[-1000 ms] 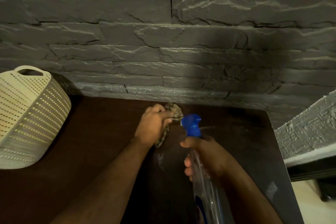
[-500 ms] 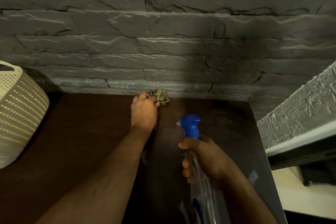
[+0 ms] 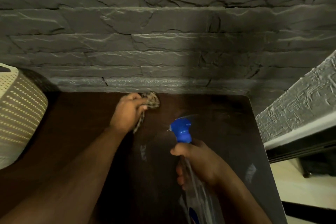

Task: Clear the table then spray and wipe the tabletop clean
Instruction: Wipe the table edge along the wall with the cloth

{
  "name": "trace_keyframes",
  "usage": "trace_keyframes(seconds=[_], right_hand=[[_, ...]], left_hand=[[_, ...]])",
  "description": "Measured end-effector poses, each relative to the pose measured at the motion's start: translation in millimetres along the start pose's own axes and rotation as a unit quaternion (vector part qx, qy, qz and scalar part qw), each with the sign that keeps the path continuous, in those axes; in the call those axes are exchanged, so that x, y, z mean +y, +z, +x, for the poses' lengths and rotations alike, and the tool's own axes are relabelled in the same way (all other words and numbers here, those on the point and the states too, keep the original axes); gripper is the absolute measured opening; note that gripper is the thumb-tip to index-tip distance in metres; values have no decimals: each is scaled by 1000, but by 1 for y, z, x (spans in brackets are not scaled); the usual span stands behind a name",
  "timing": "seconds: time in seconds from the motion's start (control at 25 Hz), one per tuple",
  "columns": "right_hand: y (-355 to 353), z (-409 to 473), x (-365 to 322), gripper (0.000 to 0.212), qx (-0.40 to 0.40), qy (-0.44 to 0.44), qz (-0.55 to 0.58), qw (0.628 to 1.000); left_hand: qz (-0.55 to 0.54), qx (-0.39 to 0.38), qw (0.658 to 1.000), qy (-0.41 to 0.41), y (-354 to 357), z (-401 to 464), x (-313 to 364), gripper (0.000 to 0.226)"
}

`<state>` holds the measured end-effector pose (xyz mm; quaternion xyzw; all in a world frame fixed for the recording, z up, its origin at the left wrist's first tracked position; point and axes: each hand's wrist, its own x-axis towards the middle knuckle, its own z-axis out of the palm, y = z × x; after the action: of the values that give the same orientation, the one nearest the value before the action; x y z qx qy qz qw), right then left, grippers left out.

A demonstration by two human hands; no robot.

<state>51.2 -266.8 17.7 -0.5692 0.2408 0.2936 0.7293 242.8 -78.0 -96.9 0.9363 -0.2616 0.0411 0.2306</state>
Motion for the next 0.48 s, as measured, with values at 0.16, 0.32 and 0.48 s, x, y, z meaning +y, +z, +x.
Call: trace_keyframes(seconds=[0.16,0.32,0.48], right_hand=[[23,-4,13,10,-18,27,-14,999],[44,-14,30,12,-13,35,-34,999],[56,-21,45,16,9,39,-33,999]], left_hand=[[-3,-4,999,-50,-9,11,-18,26],[-26,-3,998,-57,-7,8,-12,27],[-37,-15,998,-47,-7,-10,5,30]])
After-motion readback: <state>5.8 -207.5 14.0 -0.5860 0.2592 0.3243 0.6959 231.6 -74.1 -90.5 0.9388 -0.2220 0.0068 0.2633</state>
